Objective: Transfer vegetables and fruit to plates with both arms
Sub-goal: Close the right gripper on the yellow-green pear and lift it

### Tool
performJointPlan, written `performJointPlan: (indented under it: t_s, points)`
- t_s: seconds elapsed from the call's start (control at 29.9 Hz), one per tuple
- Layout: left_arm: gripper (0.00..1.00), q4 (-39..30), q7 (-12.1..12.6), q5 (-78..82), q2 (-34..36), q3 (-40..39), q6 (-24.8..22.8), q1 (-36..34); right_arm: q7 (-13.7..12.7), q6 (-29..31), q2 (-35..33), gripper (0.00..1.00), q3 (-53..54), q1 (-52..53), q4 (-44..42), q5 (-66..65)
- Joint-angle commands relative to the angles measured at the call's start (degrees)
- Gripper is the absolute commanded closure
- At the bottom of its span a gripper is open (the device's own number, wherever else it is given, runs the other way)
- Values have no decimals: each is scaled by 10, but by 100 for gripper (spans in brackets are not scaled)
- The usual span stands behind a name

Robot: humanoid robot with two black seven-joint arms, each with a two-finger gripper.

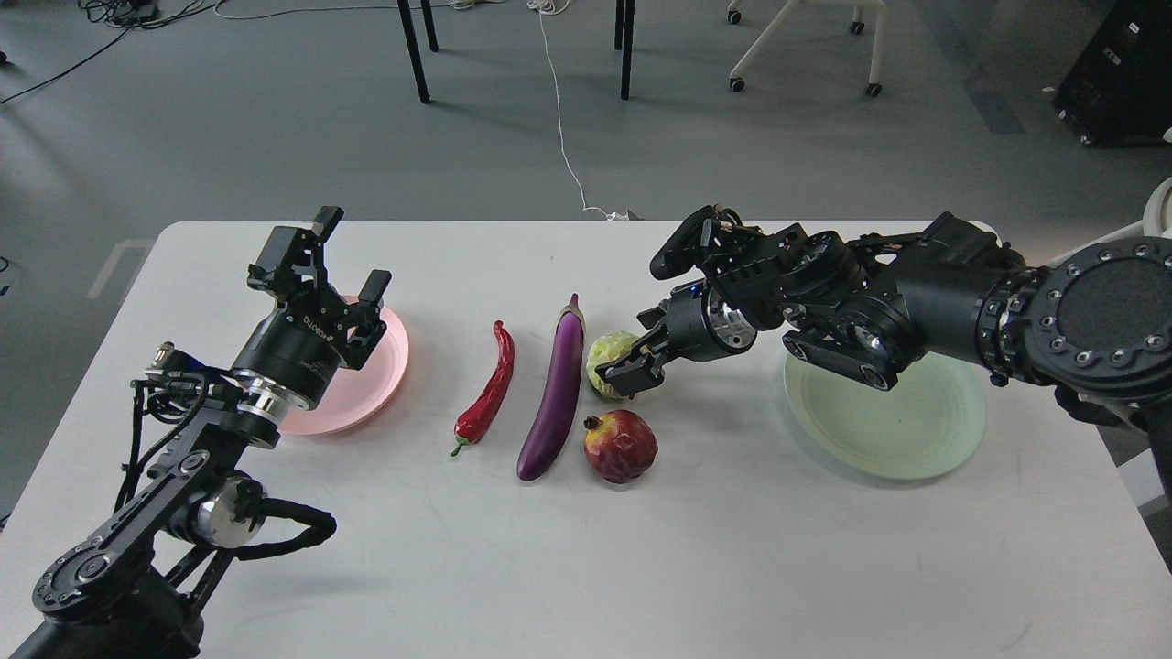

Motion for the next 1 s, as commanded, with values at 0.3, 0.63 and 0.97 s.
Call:
performJointPlan:
  t_s: [0.3,0.63,0.97]
  points:
    - [0,-5,0,0,0,-1,0,1,0,-16,0,7,0,-14,0,1]
    - [0,-5,0,0,-1,-1,0,1,0,-16,0,38,-3,-17,0,1]
    - [0,-5,0,0,-1,-2,1,1,0,-12,0,55,-6,-5,7,0]
